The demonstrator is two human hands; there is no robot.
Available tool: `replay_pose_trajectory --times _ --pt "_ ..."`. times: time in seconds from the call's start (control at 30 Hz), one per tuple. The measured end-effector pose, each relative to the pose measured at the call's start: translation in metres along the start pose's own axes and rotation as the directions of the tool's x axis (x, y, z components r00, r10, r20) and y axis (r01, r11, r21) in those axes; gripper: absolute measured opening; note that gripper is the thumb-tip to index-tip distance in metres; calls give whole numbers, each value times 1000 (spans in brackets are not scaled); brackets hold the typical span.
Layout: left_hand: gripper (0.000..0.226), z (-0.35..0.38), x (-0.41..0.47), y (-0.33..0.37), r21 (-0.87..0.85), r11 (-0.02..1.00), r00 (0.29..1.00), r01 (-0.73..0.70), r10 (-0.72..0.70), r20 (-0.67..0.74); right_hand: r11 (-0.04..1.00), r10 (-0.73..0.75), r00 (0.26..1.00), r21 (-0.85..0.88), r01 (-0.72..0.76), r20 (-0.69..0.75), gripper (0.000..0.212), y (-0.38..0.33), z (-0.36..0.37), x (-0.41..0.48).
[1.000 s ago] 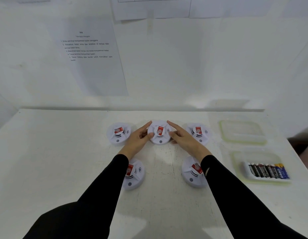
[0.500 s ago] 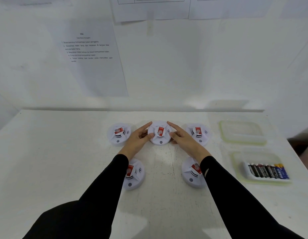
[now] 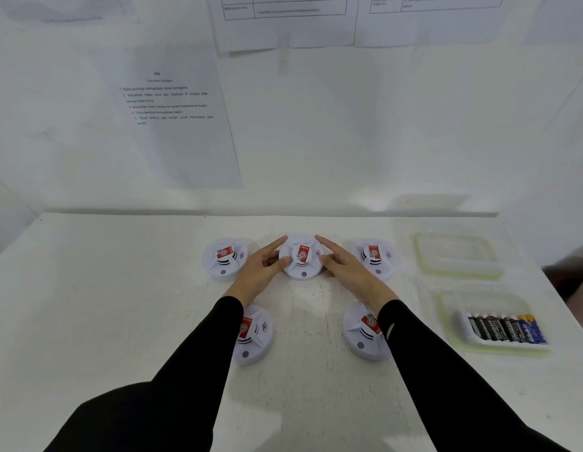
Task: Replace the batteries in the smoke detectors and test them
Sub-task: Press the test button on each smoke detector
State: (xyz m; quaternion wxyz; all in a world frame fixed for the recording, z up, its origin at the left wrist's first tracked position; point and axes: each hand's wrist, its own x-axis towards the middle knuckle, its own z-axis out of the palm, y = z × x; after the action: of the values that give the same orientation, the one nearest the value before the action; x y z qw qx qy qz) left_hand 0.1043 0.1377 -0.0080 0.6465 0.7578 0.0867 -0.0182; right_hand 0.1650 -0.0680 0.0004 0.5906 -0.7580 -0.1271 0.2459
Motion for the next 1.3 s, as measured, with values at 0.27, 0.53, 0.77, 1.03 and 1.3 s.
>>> replay_pose_trajectory --times 0.27,0.53,0.77,1.03,1.3 --pt "53 0 0 0 -3 1000 1000 8 -8 -6 999 2 1000 -33 -2 6 45 0 0 -1" --pt "53 0 0 1 -6 1000 1000 15 -15 -6 999 4 1000 -44 -3 8 44 1 0 -1" --pt "53 1 -1 1 -5 1000 1000 3 -3 -5 999 0 1000 -47 0 6 45 0 0 -2" --pt "53 0 0 0 -16 1000 1000 5 -5 -5 999 0 1000 -47 0 4 45 0 1 -2" --pt "53 0 0 0 -9 1000 1000 3 -3 -9 999 2 1000 -42 -2 11 45 -3 1 -5"
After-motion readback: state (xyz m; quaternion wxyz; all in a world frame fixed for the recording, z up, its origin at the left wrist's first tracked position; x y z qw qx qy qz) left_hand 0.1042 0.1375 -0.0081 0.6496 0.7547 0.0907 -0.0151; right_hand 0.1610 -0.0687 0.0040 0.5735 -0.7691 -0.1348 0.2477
